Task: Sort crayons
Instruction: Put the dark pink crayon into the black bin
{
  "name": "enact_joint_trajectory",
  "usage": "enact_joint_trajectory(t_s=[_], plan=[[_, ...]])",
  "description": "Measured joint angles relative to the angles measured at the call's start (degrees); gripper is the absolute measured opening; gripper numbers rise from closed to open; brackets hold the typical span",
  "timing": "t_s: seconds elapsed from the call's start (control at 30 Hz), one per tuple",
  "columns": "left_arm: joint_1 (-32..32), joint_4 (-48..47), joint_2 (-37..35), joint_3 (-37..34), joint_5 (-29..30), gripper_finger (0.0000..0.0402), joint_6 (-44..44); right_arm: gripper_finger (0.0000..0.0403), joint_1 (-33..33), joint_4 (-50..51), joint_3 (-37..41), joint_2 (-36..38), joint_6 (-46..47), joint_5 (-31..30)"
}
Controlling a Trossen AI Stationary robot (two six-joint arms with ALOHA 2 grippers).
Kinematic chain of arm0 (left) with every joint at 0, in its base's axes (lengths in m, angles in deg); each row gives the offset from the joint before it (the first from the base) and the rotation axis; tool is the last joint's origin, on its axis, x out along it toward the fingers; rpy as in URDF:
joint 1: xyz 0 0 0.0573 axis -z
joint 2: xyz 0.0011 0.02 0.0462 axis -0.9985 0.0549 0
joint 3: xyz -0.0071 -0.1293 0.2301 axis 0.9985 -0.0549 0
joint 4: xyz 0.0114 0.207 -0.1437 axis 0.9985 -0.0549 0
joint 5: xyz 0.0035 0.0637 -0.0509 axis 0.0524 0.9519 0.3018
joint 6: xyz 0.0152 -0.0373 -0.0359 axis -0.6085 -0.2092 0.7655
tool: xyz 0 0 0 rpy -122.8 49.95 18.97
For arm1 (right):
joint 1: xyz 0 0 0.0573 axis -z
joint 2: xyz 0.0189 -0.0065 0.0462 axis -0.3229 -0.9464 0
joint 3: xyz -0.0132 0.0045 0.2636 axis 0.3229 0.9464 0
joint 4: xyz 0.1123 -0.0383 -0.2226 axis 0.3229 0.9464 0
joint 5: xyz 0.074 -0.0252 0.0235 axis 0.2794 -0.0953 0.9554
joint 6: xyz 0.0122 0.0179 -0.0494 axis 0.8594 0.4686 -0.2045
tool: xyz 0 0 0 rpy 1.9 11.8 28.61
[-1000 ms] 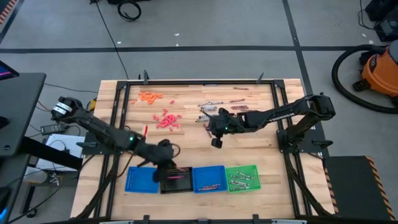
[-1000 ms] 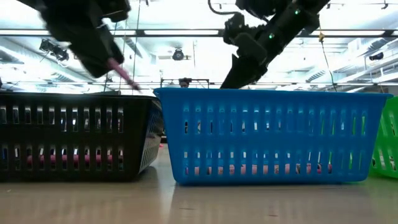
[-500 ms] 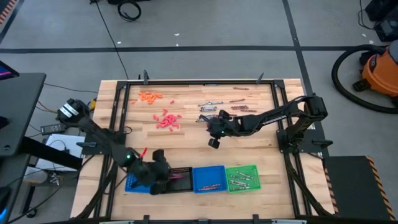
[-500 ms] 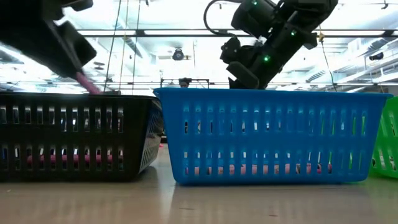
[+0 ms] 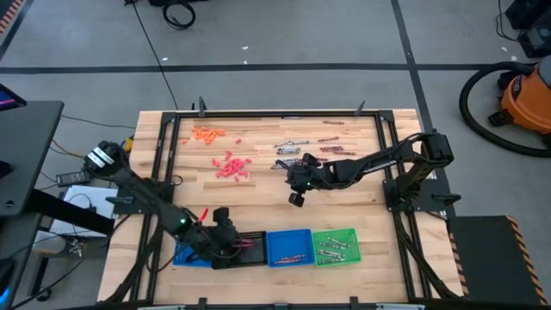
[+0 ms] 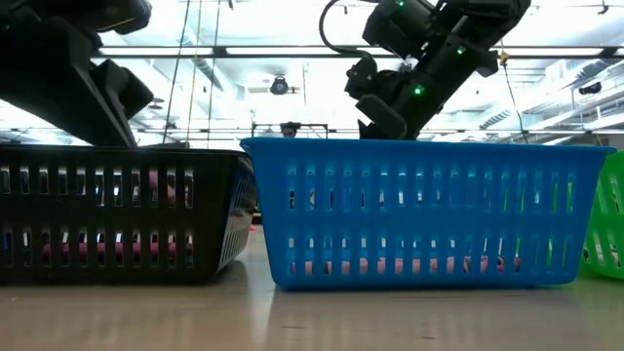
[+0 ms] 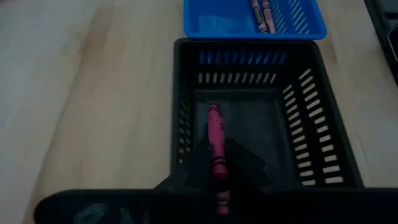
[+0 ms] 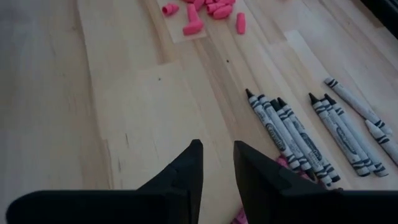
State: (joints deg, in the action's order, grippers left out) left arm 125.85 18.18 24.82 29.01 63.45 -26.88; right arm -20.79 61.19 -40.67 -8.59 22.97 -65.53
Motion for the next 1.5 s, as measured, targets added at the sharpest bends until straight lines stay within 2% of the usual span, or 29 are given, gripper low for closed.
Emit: enact_joint_trajectory(t_s=[0.27, 0.63, 0.77, 1.0, 1.2, 1.5], plan=[[0.0, 5.12, 5.81, 0.0, 0.49, 0.0041, -0.24, 0.0096, -0.37, -0.01, 0.0, 0.0, -0.27, 1.1], [0.11, 5.25, 6.45, 0.02, 0.45, 0.0045, 0.01, 0.0096, -0.5, 0.22, 0.0, 0.02, 1.29, 1.5], [0.11, 5.09, 6.45, 0.02, 0.34, 0.0081, 0.01, 0.0096, -0.5, 1.73, 0.17, 0.04, 2.87, 1.05], [0.05, 5.07, 6.37, 0.02, 0.3, 0.0156, -1.54, 0.0096, 0.27, -1.71, 4.51, 0.09, 5.12, 0.05], [-0.64, 4.33, 3.1, 0.02, -0.23, 0.0168, -2.35, 0.0096, 1.72, -3.62, 6.97, 0.09, 5.96, -2.36], [-1.46, 4.42, -4.69, 0.07, 2.26, 0.0169, -10.61, 0.0097, 4.11, -11.23, 10.01, 0.08, 5.66, -3.52]])
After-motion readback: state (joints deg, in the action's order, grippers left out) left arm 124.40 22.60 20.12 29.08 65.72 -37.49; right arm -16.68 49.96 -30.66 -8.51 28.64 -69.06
